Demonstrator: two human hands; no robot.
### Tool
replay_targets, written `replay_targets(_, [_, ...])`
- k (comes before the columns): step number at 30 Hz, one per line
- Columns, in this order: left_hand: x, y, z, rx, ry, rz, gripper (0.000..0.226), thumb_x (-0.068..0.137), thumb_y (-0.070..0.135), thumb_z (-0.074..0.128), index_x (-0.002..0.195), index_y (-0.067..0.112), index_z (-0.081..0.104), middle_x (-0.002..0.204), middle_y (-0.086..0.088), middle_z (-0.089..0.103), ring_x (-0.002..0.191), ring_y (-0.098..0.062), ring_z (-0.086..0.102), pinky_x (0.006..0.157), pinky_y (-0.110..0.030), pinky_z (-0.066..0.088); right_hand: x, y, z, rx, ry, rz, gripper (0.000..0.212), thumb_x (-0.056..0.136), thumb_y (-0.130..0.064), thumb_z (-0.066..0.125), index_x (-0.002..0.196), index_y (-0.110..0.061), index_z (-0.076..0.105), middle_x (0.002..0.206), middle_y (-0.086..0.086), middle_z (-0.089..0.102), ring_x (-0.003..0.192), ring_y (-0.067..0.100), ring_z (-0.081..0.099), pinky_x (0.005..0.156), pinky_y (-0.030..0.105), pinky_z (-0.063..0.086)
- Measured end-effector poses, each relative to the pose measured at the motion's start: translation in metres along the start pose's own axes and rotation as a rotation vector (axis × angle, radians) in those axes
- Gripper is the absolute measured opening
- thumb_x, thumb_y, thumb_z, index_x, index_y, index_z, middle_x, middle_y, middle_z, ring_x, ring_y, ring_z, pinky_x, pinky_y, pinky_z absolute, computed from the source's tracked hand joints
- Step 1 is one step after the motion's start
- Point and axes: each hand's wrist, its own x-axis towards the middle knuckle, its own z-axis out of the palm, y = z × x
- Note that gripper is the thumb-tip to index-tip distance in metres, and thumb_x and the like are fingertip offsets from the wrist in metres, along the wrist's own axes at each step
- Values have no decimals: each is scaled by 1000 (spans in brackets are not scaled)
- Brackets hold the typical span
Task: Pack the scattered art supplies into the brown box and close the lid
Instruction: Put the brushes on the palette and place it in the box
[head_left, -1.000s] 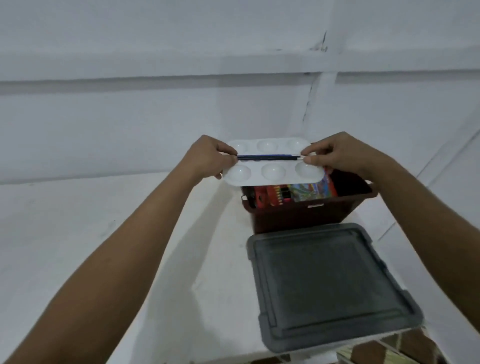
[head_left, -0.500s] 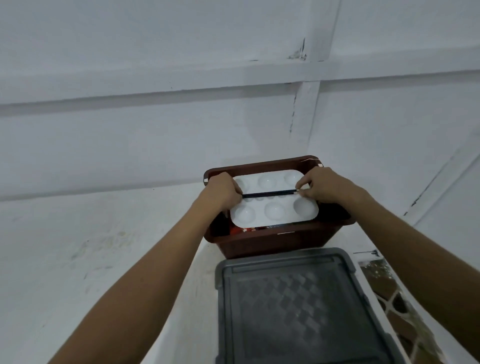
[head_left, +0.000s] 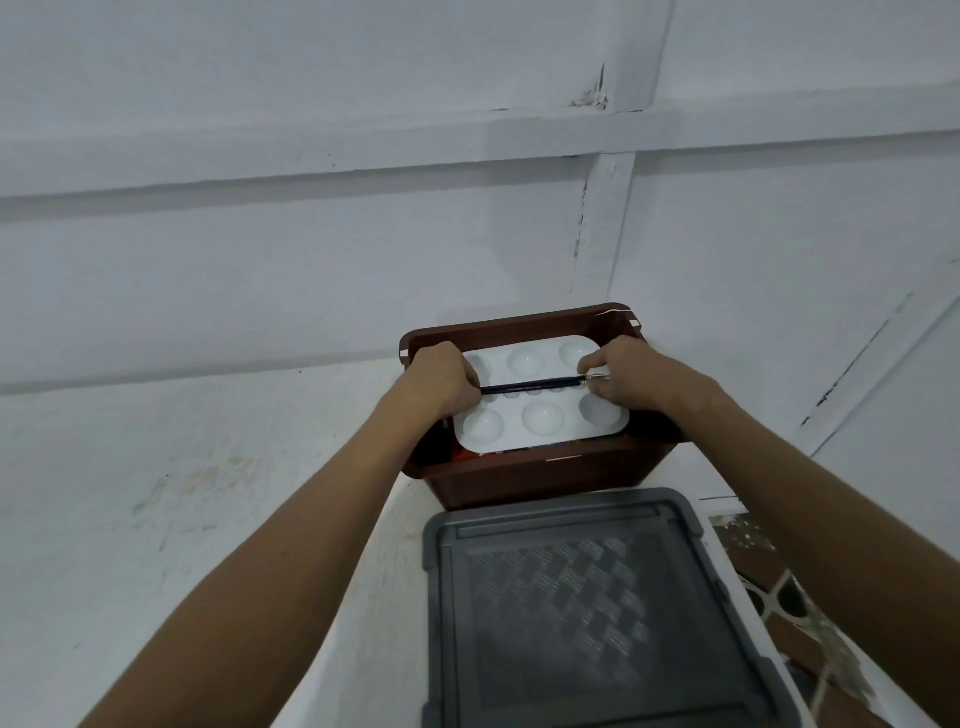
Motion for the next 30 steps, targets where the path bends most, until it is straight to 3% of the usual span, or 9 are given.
replay_targets(6, [-8, -3, 6, 64, 66, 60, 22, 80, 15, 62, 98, 8, 74, 91, -6, 65, 77, -18, 53, 74, -30, 50, -5, -1, 7, -57, 98, 1, 28, 92, -18, 54, 118, -19, 66, 116, 12, 47, 96, 24, 51, 87, 24, 38])
replay_targets(9, [-13, -4, 7, 100, 97, 93, 23, 82, 15, 62, 101, 8, 73, 90, -6, 59, 77, -19, 51, 72, -28, 46, -8, -4, 6, -73, 129, 5, 29, 91, -17, 56, 119, -18, 65, 117, 12, 48, 103, 26, 50, 88, 24, 36])
replay_targets(15, [-21, -3, 10, 150, 143, 118, 25, 81, 18, 64, 103, 9, 71, 107, -8, 56, 90, -23, 59, 75, -31, 46, -15, -7, 4, -65, 132, -11, 29, 88, -15, 61, 117, -10, 66, 120, 12, 55, 110, 25, 53, 90, 23, 38])
replay_targets(21, [-28, 2, 8, 112, 131, 129, 43, 84, 23, 66, 126, 16, 61, 131, -9, 52, 112, -26, 55, 91, -32, 46, -23, -6, 1, -26, 125, -4, 37, 87, -16, 64, 123, -8, 61, 125, 11, 54, 115, 24, 52, 86, 18, 33])
replay_targets(25, [-40, 5, 5, 75, 146, 133, 46, 84, 24, 67, 128, 16, 59, 136, -10, 49, 117, -25, 53, 93, -31, 44, -35, -7, -2, 33, 150, -42, 38, 87, -16, 64, 124, -7, 61, 124, 10, 57, 108, 20, 54, 84, 17, 32])
replay_targets(27, [-50, 6, 5, 35, 171, 127, 45, 84, 23, 67, 128, 16, 59, 135, -9, 50, 115, -24, 53, 90, -29, 43, -46, -7, -4, 47, 191, -85, 34, 87, -18, 64, 120, -8, 63, 115, 9, 60, 94, 13, 50, 81, 18, 33])
replay_targets(30, [-69, 3, 9, 2, 251, 135, 41, 84, 28, 66, 124, 18, 62, 122, -6, 55, 95, -16, 53, 80, -23, 40, -67, -7, -4, 81, 269, -133, 30, 87, -22, 64, 114, -12, 67, 95, 1, 58, 81, 9, 50, 76, 18, 35])
